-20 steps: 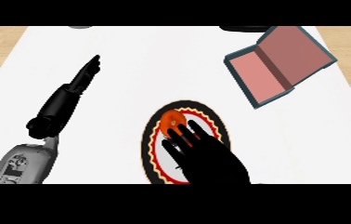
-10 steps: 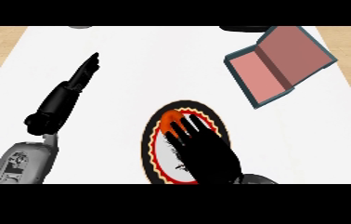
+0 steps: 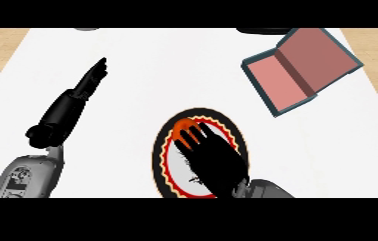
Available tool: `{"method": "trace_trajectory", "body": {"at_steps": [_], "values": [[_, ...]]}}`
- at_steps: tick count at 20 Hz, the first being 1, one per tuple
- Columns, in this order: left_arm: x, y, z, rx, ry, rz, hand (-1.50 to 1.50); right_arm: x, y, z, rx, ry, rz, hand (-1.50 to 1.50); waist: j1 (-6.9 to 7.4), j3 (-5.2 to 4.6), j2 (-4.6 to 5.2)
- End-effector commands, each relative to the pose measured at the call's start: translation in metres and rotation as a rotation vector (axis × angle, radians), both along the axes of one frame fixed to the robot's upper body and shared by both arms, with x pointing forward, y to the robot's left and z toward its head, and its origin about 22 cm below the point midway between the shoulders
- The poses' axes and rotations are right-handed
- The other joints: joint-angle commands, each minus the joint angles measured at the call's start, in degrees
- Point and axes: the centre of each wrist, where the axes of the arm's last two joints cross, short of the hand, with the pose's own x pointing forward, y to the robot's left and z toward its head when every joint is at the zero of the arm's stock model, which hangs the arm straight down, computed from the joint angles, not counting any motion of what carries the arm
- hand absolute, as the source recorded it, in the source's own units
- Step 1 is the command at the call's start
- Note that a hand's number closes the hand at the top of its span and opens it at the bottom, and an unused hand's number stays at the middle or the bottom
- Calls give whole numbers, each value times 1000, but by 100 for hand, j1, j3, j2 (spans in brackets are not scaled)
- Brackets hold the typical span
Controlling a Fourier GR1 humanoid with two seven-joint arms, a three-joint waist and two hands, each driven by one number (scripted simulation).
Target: Pick the tomato from the plate and place it in the cardboard box
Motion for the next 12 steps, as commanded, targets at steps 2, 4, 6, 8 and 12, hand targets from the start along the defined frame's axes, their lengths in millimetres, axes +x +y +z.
{"method": "trace_trajectory", "body": {"at_steps": [2,4,6,8,12], "values": [[2,-4,2,12,5,-8,0,9,-13,-27,-29,-25,-18,-150,-5,1,4],[-7,1,-10,2,19,-1,0,0,-13,-18,-29,-28,-34,-150,-13,0,-1],[14,12,7,2,-2,-11,0,27,-15,-18,-33,-40,-51,-150,-17,0,7],[-1,-3,-6,3,0,-3,0,16,-16,-30,-34,-32,-46,-150,-7,0,1],[-10,7,-6,6,2,-5,0,25,-5,-40,-27,18,-47,-150,8,0,3]]}}
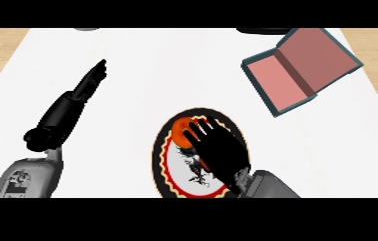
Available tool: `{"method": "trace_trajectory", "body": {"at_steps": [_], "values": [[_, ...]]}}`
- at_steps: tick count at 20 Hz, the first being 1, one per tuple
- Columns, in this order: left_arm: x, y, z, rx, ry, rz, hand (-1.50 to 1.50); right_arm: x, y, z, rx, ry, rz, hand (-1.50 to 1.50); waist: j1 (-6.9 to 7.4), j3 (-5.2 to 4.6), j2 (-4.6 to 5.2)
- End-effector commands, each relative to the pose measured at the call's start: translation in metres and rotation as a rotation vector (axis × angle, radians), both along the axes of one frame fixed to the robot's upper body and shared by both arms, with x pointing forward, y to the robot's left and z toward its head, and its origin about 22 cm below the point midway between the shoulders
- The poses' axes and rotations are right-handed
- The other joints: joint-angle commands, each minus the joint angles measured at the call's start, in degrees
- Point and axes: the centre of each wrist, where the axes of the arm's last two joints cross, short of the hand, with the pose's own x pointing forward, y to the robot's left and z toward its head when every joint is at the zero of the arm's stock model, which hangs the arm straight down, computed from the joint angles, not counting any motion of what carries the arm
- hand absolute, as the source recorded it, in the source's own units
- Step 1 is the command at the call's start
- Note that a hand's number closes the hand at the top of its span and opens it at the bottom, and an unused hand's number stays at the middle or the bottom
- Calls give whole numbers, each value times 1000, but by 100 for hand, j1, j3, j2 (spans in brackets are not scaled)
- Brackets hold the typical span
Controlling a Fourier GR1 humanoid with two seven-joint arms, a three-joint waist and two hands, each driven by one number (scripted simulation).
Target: Pick the tomato from the plate and place it in the cardboard box
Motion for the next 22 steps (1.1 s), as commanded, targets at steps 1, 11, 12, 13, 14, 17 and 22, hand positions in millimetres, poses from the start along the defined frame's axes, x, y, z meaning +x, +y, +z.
{"method": "trace_trajectory", "body": {"at_steps": [1,11,12,13,14,17,22], "values": [[-6,9,-15,-20,-3,-11,0,7,-4,-26,-5,20,10,-150,7,0,5],[-5,6,-6,9,4,-4,0,21,-13,-30,86,-115,200,150,12,0,3],[15,3,4,-12,19,6,0,6,17,-25,96,-127,212,150,-7,0,4],[-1,-10,1,16,2,3,0,3,-16,-30,99,-140,247,150,-5,1,-3],[0,9,1,17,-2,10,0,8,-6,-29,106,-151,236,150,1,0,0],[6,-6,-1,9,-11,-33,0,68,11,-8,215,-105,-140,150,200,3,82],[12,-15,11,4,-41,-76,0,113,-9,21,349,-170,-533,150,516,12,176]]}}
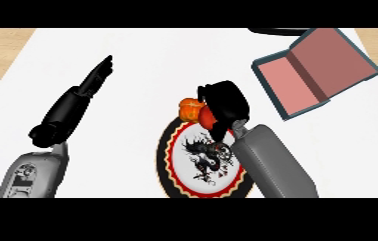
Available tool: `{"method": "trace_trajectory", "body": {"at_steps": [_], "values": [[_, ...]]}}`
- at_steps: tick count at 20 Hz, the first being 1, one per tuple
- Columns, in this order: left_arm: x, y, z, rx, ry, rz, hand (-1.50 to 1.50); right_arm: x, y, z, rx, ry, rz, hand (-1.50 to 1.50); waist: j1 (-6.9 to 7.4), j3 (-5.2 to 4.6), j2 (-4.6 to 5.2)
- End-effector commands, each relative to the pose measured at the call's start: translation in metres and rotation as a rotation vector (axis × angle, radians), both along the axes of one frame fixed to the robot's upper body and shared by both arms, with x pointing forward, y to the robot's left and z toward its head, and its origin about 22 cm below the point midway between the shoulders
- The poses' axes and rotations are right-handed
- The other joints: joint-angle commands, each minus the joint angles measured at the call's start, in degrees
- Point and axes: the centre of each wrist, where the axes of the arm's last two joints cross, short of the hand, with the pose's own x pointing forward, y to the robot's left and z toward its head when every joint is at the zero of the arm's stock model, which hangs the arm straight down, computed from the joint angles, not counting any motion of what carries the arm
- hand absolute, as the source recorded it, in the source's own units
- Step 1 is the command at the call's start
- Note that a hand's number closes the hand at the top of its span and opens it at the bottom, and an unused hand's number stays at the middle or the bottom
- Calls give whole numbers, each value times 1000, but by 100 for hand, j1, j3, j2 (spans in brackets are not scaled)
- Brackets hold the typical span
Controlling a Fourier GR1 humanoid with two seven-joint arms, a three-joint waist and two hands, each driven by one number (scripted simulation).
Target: Pick the tomato from the plate and place it in the cardboard box
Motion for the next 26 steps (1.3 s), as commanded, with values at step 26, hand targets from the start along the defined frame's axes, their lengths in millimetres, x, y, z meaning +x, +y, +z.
{"method": "trace_trajectory", "body": {"at_steps": [26], "values": [[0,-1,-4,-3,22,33,0,125,-29,156,373,-572,-859,150,-245,-9,-72]]}}
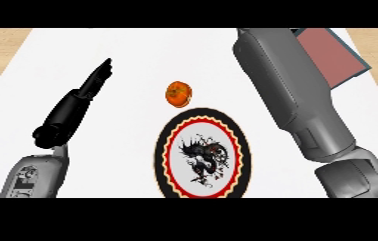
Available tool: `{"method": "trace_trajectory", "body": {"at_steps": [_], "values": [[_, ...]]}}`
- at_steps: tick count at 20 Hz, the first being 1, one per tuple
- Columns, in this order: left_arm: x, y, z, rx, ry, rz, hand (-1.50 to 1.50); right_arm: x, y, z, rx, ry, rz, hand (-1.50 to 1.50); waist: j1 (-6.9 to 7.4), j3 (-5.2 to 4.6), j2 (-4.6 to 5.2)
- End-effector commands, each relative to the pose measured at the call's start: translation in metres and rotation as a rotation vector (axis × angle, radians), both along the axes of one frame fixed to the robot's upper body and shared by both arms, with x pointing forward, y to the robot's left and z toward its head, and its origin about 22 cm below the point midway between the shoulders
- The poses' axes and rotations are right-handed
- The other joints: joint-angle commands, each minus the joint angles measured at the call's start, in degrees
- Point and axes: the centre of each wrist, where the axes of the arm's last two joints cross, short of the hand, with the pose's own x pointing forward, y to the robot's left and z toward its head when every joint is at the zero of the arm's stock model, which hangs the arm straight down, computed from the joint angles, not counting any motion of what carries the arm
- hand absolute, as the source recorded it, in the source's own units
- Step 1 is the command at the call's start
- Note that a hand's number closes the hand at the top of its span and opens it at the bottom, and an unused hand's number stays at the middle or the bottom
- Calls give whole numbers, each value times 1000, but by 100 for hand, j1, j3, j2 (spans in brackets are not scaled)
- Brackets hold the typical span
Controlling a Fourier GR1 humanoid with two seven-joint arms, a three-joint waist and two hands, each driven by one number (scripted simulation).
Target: Pick the tomato from the plate and place it in the cardboard box
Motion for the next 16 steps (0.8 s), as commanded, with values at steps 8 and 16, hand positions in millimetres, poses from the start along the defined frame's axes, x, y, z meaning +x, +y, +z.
{"method": "trace_trajectory", "body": {"at_steps": [8,16], "values": [[0,0,12,-2,-5,1,0,27,-100,-3,-31,167,-136,150,-26,4,-9],[6,0,-7,5,9,6,0,29,-178,-7,82,487,-89,150,-45,4,15]]}}
